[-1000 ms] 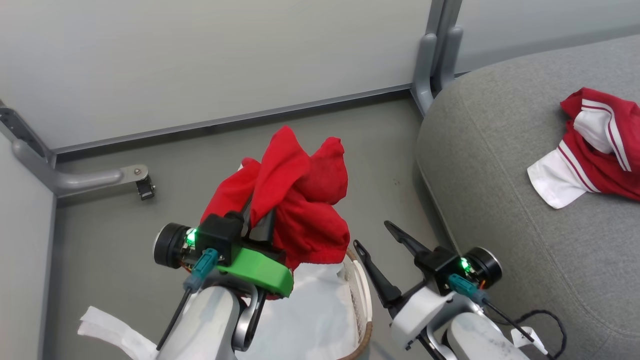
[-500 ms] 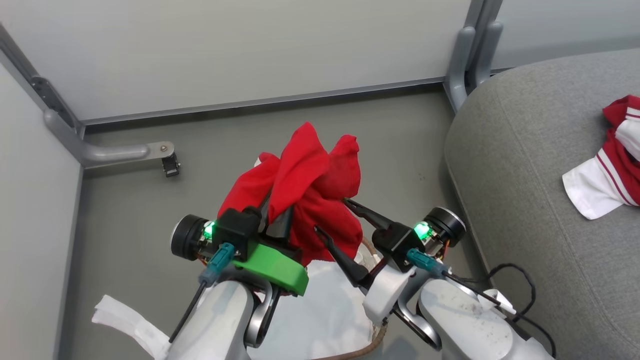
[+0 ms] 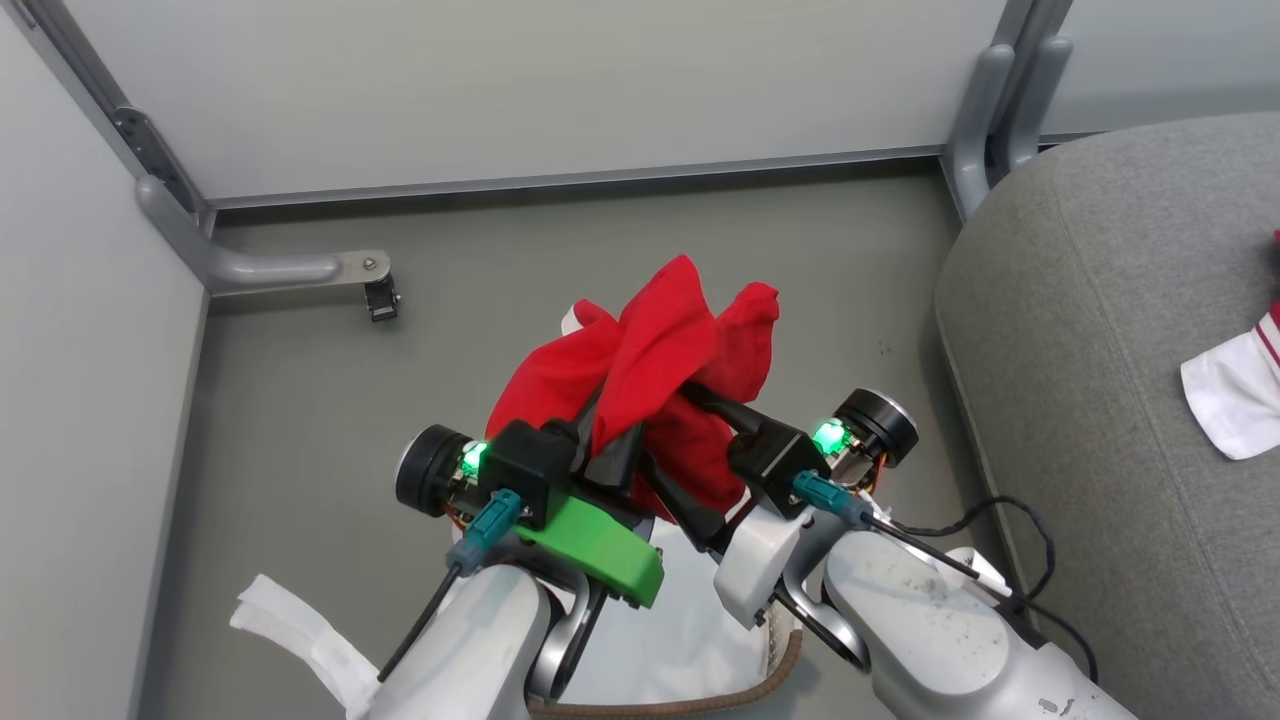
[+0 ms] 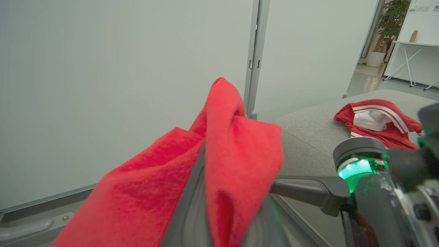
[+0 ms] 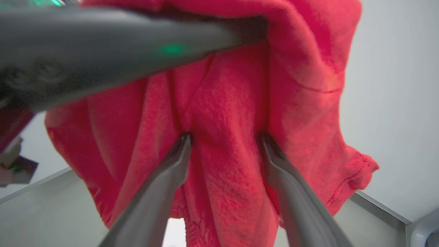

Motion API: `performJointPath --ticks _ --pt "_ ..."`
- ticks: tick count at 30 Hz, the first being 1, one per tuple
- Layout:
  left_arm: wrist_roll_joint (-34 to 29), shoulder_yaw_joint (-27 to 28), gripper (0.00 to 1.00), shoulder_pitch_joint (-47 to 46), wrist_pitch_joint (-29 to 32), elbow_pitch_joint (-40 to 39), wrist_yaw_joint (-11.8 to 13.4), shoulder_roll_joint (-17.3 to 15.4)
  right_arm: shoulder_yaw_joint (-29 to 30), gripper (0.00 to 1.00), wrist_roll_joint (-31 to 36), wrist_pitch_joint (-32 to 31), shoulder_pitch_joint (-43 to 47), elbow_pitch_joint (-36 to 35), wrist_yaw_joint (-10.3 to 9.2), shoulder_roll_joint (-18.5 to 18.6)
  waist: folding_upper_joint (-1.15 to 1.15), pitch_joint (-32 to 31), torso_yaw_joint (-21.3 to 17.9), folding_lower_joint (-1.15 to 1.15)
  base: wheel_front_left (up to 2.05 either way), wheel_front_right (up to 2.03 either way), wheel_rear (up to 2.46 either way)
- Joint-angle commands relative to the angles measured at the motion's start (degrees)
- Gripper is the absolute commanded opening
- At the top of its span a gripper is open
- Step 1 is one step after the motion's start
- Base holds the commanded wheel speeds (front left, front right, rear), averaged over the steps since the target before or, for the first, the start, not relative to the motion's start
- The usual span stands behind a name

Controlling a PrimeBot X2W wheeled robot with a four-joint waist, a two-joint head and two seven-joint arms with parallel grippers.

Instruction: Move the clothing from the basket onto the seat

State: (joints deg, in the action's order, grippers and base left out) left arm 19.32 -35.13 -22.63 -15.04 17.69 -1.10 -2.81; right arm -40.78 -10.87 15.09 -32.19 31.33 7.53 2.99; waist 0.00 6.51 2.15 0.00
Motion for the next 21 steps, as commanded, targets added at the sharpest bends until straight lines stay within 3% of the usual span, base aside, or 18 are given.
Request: performJointPath --ticks 1,5,6,7,8,10,17,19,20,21 --pt "0.50 -0.31 0.00 -0.82 -0.20 -0.06 0.33 -0.21 0.16 1.00 -0.08 0.09 -0.08 0.22 -0.08 0.08 0.00 0.08 0.51 0.00 0.00 0.00 0.00" --pt "1.04 -1.40 0.00 -1.03 -0.19 -0.03 0.71 -0.21 0.44 1.00 -0.37 0.09 0.75 0.39 -0.08 0.07 0.00 0.09 1.07 0.00 0.00 0.00 0.00" --pt "1.12 -1.58 0.00 -1.02 -0.19 -0.04 0.89 -0.21 0.50 0.95 -0.49 0.09 1.11 0.30 -0.08 0.08 0.00 0.07 1.16 0.00 0.00 0.00 0.00" --pt "1.17 -1.72 0.00 -0.98 -0.19 -0.07 1.02 -0.21 0.50 0.67 -0.59 0.09 1.30 0.24 -0.08 0.07 0.00 0.07 1.22 0.00 0.00 0.00 0.00" --pt "1.22 -1.91 0.00 -0.92 -0.19 -0.06 1.02 -0.21 0.46 0.34 -0.74 0.09 1.42 0.22 -0.08 0.06 0.00 0.05 1.27 0.00 0.00 0.00 0.00" --pt "1.55 -2.21 0.00 -0.75 -0.19 0.08 1.15 -0.21 0.29 0.00 -1.04 0.09 1.56 0.25 -0.08 0.07 0.00 -0.04 1.28 0.00 0.00 0.00 0.00" --pt "1.93 -2.17 0.00 -0.49 -0.20 0.11 1.67 -0.21 1.29 0.00 -1.36 0.09 2.38 -0.31 -0.08 0.06 0.00 -0.25 0.06 0.00 0.00 0.00 0.00" --pt "2.09 -1.89 0.71 -0.18 -0.19 0.42 1.72 -0.22 1.68 0.00 -1.40 0.09 2.60 -0.71 -0.08 0.09 0.00 -0.27 -0.89 0.00 0.00 0.00 0.00" --pt "1.97 -1.63 1.00 -0.21 -0.19 0.40 1.82 -0.22 1.98 0.00 -1.45 0.09 2.60 -0.96 -0.08 0.09 0.00 -0.22 -1.54 0.00 0.00 0.00 0.00" --pt "1.84 -1.43 1.00 -0.26 -0.18 0.42 1.89 -0.25 2.22 0.00 -1.54 0.09 2.63 -1.16 -0.08 0.09 0.00 -0.20 -2.13 0.00 0.00 0.00 0.00"
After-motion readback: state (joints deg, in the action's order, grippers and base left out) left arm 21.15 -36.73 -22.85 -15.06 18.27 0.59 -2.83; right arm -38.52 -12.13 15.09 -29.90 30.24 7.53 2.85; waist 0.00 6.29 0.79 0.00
